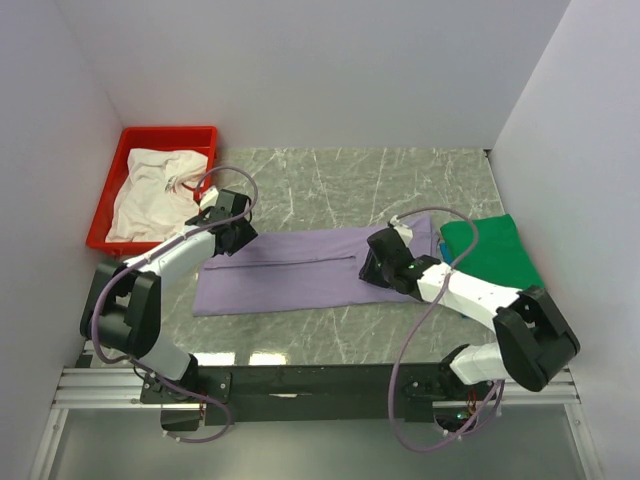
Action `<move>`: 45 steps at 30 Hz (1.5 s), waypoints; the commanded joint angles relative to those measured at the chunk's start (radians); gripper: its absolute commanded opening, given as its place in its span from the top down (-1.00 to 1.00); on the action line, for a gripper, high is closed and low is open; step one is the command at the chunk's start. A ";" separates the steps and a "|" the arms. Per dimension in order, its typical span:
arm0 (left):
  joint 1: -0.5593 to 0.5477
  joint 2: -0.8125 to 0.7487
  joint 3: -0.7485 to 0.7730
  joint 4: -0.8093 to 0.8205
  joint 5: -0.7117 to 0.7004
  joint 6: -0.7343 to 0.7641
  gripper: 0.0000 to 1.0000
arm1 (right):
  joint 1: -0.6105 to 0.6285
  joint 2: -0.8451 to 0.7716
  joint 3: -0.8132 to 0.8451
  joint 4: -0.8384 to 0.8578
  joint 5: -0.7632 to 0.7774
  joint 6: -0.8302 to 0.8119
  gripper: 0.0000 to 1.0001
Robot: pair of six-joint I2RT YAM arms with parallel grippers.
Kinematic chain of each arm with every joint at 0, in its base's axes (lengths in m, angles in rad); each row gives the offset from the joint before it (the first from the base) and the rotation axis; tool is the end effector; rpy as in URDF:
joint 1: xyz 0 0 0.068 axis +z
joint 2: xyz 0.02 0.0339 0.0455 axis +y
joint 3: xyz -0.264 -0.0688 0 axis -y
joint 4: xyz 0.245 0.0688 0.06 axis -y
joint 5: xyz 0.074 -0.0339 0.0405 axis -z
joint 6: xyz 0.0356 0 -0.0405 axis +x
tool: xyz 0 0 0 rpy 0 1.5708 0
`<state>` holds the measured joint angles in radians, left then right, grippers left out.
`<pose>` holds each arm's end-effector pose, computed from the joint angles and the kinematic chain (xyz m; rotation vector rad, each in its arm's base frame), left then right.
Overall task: Fold and stack the t-shirts
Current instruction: Fold the tshirt
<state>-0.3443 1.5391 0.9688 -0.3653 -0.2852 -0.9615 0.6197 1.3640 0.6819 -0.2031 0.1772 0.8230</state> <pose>0.2994 -0.0967 0.2085 -0.8586 2.3108 -0.2109 0.2176 0.1475 0.1796 0.3302 2.4615 0.4195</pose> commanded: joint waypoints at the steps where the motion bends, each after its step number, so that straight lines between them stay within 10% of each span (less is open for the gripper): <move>1: -0.004 -0.039 -0.005 -0.003 0.004 0.024 0.02 | 0.006 -0.085 0.024 -0.030 0.054 0.008 0.24; 28: -0.280 0.041 -0.156 -0.118 -0.080 -0.103 0.06 | -0.287 0.199 0.149 -0.171 -0.032 -0.085 0.01; 45: -0.566 -0.070 -0.211 -0.141 0.099 -0.440 0.04 | -0.302 0.731 0.862 -0.499 -0.007 -0.352 0.07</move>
<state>-0.8326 1.4353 0.7368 -0.4995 -0.2577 -1.2835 0.3225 2.0274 1.4479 -0.6224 0.1642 0.5518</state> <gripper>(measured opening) 0.476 0.470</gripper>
